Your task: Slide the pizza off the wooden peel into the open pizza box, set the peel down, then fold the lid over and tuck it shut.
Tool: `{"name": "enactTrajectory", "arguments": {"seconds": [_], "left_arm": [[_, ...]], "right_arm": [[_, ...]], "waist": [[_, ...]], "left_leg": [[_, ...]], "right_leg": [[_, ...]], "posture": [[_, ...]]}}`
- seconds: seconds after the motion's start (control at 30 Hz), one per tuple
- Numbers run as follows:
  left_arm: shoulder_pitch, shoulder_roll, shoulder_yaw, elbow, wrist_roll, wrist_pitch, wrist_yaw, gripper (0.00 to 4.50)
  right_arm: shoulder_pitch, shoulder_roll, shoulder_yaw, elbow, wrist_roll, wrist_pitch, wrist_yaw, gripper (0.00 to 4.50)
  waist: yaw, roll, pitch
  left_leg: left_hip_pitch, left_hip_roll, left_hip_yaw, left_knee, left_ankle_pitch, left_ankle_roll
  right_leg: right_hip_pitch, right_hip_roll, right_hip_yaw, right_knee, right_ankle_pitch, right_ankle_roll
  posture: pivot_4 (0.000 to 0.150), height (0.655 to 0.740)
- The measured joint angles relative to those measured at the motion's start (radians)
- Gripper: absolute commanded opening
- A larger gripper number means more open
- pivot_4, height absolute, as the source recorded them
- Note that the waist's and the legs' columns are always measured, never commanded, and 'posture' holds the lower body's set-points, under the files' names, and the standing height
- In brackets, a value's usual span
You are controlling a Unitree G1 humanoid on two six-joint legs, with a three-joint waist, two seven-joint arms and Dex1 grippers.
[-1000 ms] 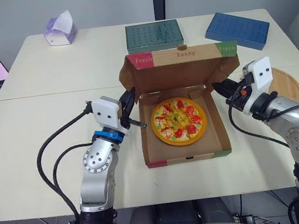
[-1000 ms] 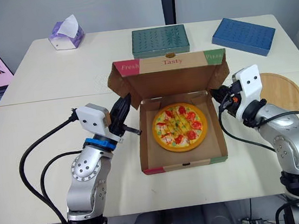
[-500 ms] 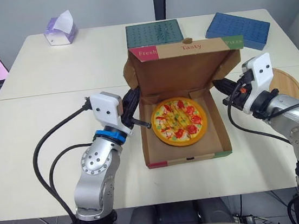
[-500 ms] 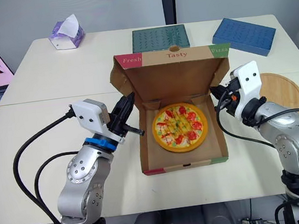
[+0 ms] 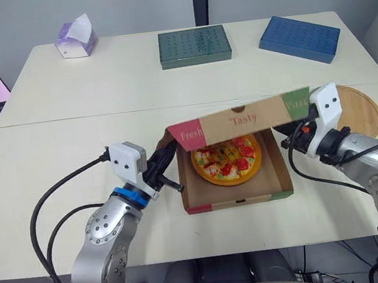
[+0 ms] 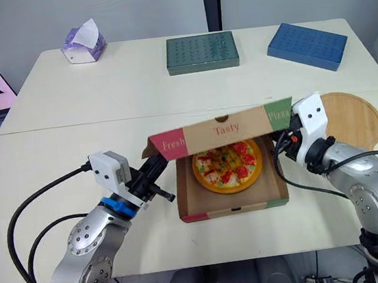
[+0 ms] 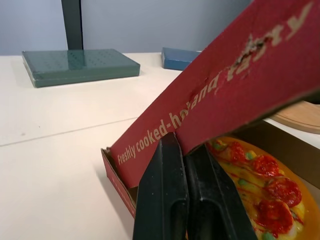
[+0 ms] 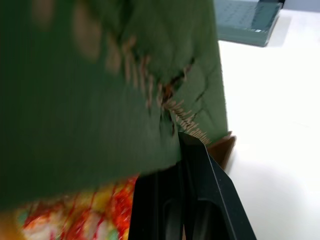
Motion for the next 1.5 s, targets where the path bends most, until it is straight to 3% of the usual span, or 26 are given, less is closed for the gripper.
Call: {"name": "enactTrajectory", "arguments": {"seconds": [0.5, 0.57, 0.63, 0.77, 0.97, 1.07, 1.2, 1.33, 1.5], "left_arm": [[0.059, 0.041, 0.0, 0.025, -0.021, -0.043, -0.058, 0.0], [0.062, 0.043, 0.001, 0.038, -0.025, -0.059, -0.071, 0.0], [0.073, 0.064, 0.017, 0.046, -0.042, -0.066, -0.099, 0.58], [0.117, 0.121, 0.034, 0.048, -0.089, -0.053, -0.171, 1.93], [0.151, 0.289, 0.101, 0.051, -0.22, 0.023, -0.333, 3.71], [0.144, 0.39, 0.151, 0.082, -0.276, 0.068, -0.42, 4.47], [0.073, 0.511, 0.209, 0.153, -0.357, 0.164, -0.503, 4.47], [-0.112, 0.666, 0.301, 0.287, -0.466, 0.297, -0.583, 4.47], [-0.298, 0.689, 0.26, 0.444, -0.471, 0.367, -0.629, 4.47]], "right_arm": [[0.148, 0.04, 0.074, 0.004, -0.13, -0.242, 0.003, 0.04], [0.154, 0.046, 0.074, 0.007, -0.13, -0.249, 0.003, 0.44], [0.168, 0.055, 0.074, 0.008, -0.126, -0.253, 0.01, 0.95], [0.192, 0.057, 0.071, 0.022, -0.125, -0.259, 0.029, 2.48], [0.192, 0.051, 0.068, 0.023, -0.127, -0.262, 0.044, 4.41], [0.195, 0.035, 0.059, 0.022, -0.127, -0.262, 0.045, 4.5], [0.234, 0.002, 0.033, 0.014, -0.126, -0.262, 0.067, 4.5], [0.291, -0.061, -0.022, -0.009, -0.104, -0.258, 0.114, 4.5], [0.36, -0.112, -0.083, -0.055, -0.068, -0.243, 0.159, 4.5]], "waist": [[-0.002, 0.001, -0.001], [-0.002, 0.001, -0.001], [-0.002, 0.001, -0.001], [-0.001, 0.001, -0.001], [-0.001, 0.001, -0.001], [-0.001, 0.002, -0.001], [0.002, 0.001, 0.0], [-0.002, 0.001, 0.0], [-0.007, 0.001, 0.0]], "left_leg": [[0.002, 0.0, 0.001, -0.001, 0.0, 0.0], [0.002, 0.0, 0.001, -0.001, 0.0, 0.0], [0.002, 0.0, 0.0, -0.001, 0.0, 0.0], [0.002, 0.0, 0.0, -0.001, 0.0, 0.0], [0.002, 0.001, 0.0, -0.001, 0.0, 0.0], [0.002, 0.001, 0.0, -0.001, 0.0, 0.0], [0.001, 0.0, -0.001, -0.001, 0.0, 0.0], [0.002, 0.0, 0.0, -0.001, 0.0, 0.0], [0.003, 0.002, 0.0, -0.002, 0.0, 0.0]], "right_leg": [[0.001, 0.0, 0.0, 0.0, 0.0, 0.0], [0.001, 0.0, 0.0, 0.0, 0.0, 0.0], [0.001, 0.0, 0.0, 0.0, 0.0, 0.0], [0.001, 0.0, 0.0, -0.001, 0.0, 0.0], [0.001, 0.0, 0.0, -0.001, 0.0, 0.0], [0.001, 0.0, 0.0, -0.001, 0.0, 0.0], [0.001, 0.0, -0.001, 0.0, -0.001, 0.0], [0.002, 0.001, -0.001, -0.001, -0.001, 0.0], [0.002, 0.002, -0.001, 0.0, -0.001, 0.0]], "posture": [[0.15, 0.74], [0.15, 0.74], [0.15, 0.74], [0.15, 0.74], [0.15, 0.74], [0.15, 0.74], [0.15, 0.74], [0.15, 0.74], [0.15, 0.74]]}}
